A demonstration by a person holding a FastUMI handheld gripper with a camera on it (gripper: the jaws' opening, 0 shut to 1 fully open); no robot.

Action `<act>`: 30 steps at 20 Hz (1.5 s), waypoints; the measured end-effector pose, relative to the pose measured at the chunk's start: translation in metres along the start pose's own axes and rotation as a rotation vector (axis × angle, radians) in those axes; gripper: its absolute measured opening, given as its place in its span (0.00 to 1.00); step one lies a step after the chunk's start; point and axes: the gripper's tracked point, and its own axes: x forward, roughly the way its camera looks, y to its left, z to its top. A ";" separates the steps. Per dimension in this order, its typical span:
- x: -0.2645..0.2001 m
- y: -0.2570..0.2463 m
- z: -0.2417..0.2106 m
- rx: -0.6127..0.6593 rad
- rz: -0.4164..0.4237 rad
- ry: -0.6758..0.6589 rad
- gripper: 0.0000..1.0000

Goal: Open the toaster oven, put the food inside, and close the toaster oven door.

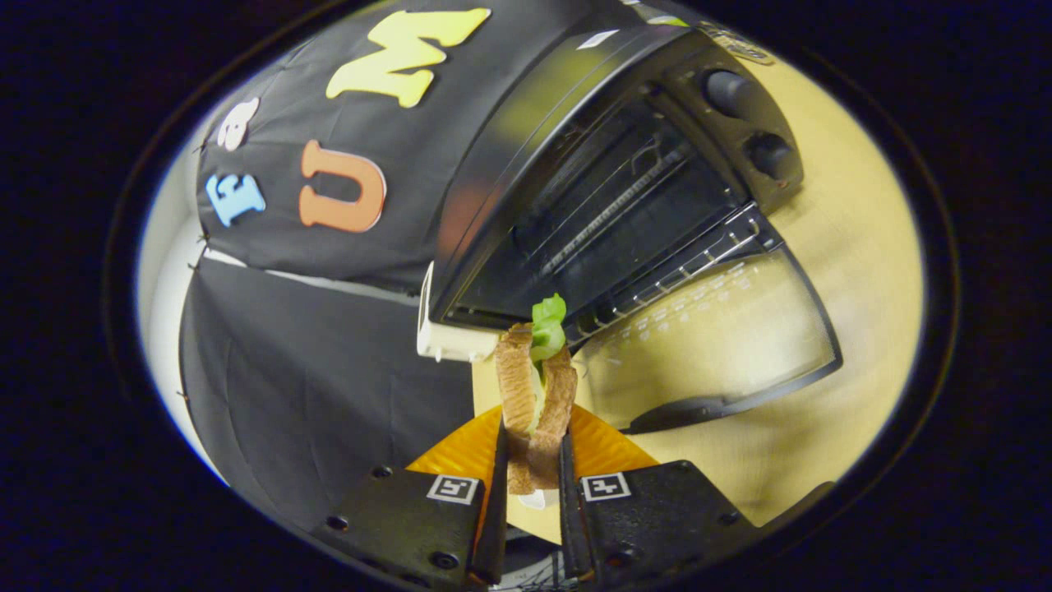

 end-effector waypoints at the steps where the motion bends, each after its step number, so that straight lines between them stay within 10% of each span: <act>1: 0.003 -0.004 0.009 0.021 0.009 -0.029 0.32; 17: 0.069 -0.018 0.124 0.169 0.086 -0.577 0.39; 27: 0.077 -0.017 0.064 -0.032 -0.163 -0.326 0.98; 30: 0.076 -0.027 0.047 -0.122 -0.271 -0.240 1.00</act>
